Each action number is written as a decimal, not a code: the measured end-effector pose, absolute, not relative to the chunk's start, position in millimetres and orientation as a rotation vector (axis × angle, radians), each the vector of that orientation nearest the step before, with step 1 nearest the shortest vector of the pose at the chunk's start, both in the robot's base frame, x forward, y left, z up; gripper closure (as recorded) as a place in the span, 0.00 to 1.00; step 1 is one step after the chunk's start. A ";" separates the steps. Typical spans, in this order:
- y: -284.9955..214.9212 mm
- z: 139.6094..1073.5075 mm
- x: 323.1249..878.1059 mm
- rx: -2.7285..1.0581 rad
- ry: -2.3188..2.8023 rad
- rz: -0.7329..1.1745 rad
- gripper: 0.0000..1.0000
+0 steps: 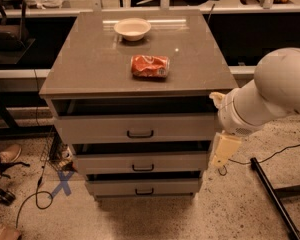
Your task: Open top drawer
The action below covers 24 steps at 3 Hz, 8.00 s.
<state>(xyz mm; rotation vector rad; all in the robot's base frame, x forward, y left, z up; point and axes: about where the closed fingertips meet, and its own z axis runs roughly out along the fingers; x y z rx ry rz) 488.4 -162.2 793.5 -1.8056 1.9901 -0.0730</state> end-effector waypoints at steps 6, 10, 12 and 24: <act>-145.3 659.8 603.8 -1.807 2.005 -0.145 0.00; -129.8 638.5 613.4 -1.849 2.002 -0.072 0.94; -129.8 640.9 613.4 -1.849 2.002 -0.072 0.82; -126.4 648.2 587.3 -1.939 1.986 0.075 1.00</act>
Offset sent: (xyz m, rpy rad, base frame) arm 0.0731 0.0006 -0.0974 -0.0388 -0.0352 -0.0336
